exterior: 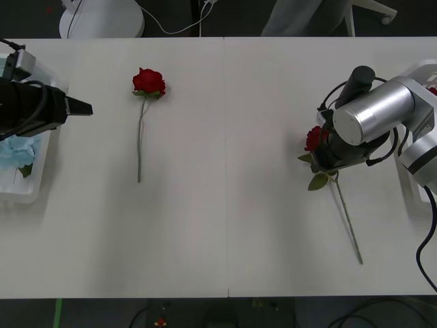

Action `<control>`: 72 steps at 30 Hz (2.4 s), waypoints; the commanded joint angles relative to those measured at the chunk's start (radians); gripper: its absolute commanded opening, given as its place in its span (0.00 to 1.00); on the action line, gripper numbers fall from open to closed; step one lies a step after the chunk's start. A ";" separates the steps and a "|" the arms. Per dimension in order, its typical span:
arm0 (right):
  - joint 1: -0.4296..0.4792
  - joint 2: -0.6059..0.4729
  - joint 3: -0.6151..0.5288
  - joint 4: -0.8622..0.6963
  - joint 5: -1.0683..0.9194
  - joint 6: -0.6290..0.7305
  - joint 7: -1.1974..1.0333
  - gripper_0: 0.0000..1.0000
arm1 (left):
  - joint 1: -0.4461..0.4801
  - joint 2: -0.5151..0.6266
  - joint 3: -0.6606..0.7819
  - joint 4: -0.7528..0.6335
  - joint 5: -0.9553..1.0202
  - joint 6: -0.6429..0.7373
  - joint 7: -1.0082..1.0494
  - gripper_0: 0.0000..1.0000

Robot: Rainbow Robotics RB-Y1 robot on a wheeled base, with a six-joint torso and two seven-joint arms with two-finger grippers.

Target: Put the red flowers into the right box and the blue flowers into the left box

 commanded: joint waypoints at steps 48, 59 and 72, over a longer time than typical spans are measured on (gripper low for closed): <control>-0.076 0.014 -0.086 0.119 -0.092 0.010 0.076 0.00 | -0.629 -0.414 -0.497 1.011 -0.589 -0.232 0.064 1.00; -0.222 -0.118 -0.260 0.121 -0.093 0.127 0.311 0.00 | -0.627 -0.426 -0.497 1.081 -0.580 -0.307 0.036 0.00; -0.248 -0.282 -0.338 0.231 0.175 -0.060 0.566 0.00 | -0.626 -0.409 -0.478 1.008 -0.577 -0.307 -0.012 0.00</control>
